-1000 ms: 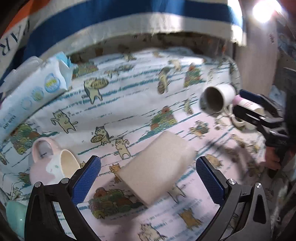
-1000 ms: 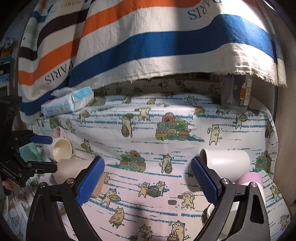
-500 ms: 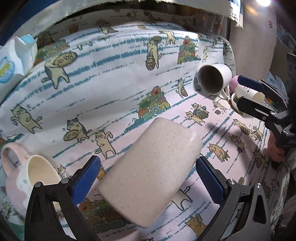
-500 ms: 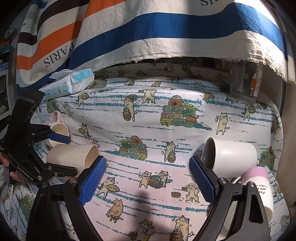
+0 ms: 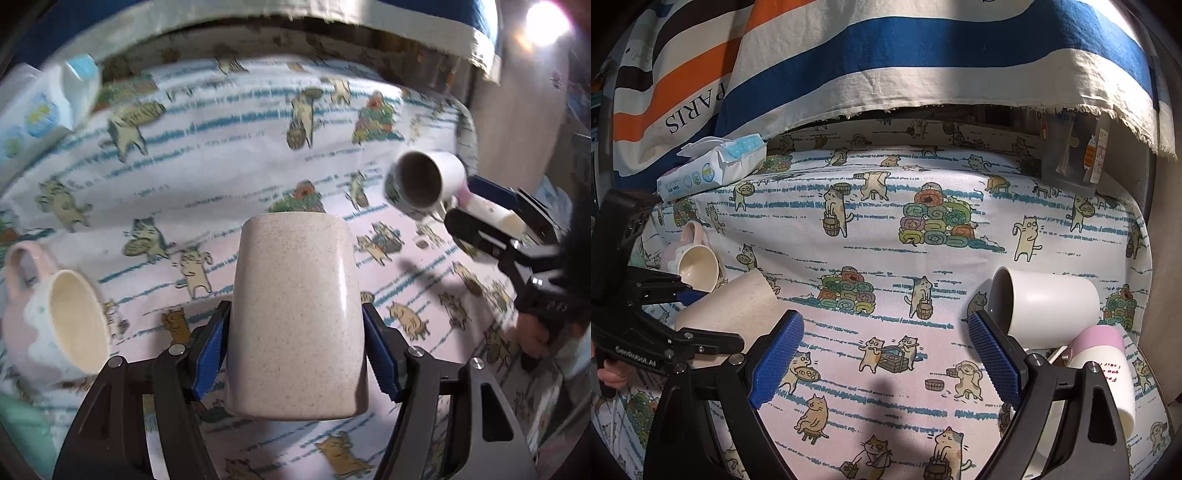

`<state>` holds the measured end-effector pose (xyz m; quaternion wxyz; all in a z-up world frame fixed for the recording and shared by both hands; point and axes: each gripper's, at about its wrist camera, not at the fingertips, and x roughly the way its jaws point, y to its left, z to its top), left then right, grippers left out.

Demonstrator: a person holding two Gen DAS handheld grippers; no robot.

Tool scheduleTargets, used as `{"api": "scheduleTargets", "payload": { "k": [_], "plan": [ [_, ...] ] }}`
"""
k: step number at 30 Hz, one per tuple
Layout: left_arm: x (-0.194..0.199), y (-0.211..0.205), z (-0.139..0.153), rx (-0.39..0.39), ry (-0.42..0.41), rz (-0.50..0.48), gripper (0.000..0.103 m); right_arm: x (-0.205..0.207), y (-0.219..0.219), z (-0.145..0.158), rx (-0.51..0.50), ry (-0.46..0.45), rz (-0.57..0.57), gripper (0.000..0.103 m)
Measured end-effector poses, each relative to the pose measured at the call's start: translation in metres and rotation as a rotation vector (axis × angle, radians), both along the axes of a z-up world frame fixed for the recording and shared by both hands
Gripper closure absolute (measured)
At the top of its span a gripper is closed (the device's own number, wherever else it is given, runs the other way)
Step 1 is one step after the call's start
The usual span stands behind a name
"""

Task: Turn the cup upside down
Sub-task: 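Lift the beige cup with the left gripper and turn it toward the right gripper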

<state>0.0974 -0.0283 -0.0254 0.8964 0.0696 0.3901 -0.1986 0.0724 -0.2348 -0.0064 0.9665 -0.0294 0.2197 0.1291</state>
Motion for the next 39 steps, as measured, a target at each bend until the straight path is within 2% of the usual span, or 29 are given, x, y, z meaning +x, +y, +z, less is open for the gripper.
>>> {"api": "scheduleTargets", "payload": {
  "k": [4, 7, 9, 12, 14, 17, 21, 24, 27, 33, 35, 37, 39],
  "plan": [
    [-0.002, -0.011, 0.005, 0.03, 0.028, 0.213, 0.037, -0.003, -0.003, 0.003, 0.007, -0.025, -0.022, 0.011],
    [-0.005, -0.014, 0.007, -0.05, 0.053, 0.317, 0.037, -0.003, -0.009, 0.007, 0.034, -0.028, -0.049, 0.011],
    [-0.01, -0.022, 0.011, -0.058, 0.03, 0.349, 0.037, -0.002, -0.016, 0.009, 0.057, -0.031, -0.072, 0.011],
    [-0.015, -0.036, 0.013, -0.018, -0.007, 0.405, 0.037, 0.0, -0.024, 0.011, 0.053, -0.069, -0.143, 0.011],
    [-0.013, -0.041, 0.009, -0.01, 0.006, 0.435, 0.037, 0.003, -0.03, 0.012, 0.069, -0.058, -0.174, 0.011],
    [-0.011, -0.052, -0.001, 0.002, 0.023, 0.474, 0.037, 0.008, -0.043, 0.013, 0.144, -0.008, -0.184, 0.011],
    [-0.003, -0.058, -0.01, -0.025, 0.055, 0.55, 0.036, 0.005, -0.05, 0.016, 0.149, -0.038, -0.238, 0.011],
    [0.005, -0.064, -0.012, -0.039, 0.07, 0.576, 0.036, 0.0, -0.052, 0.02, 0.152, -0.07, -0.252, 0.011],
    [0.008, -0.076, -0.011, -0.007, 0.033, 0.581, 0.036, -0.003, -0.053, 0.023, 0.153, -0.091, -0.259, 0.011],
    [0.011, -0.09, -0.009, 0.002, 0.02, 0.556, 0.036, -0.004, -0.059, 0.025, 0.177, -0.088, -0.287, 0.011],
    [0.007, -0.093, -0.004, 0.022, -0.026, 0.544, 0.033, -0.003, -0.062, 0.024, 0.188, -0.081, -0.301, 0.011],
    [-0.001, -0.09, 0.004, 0.031, -0.082, 0.538, 0.02, -0.003, -0.065, 0.023, 0.198, -0.08, -0.311, 0.011],
    [-0.01, -0.08, 0.012, 0.016, -0.125, 0.523, 0.019, -0.005, -0.067, 0.024, 0.215, -0.087, -0.316, 0.011]
  ]
}}
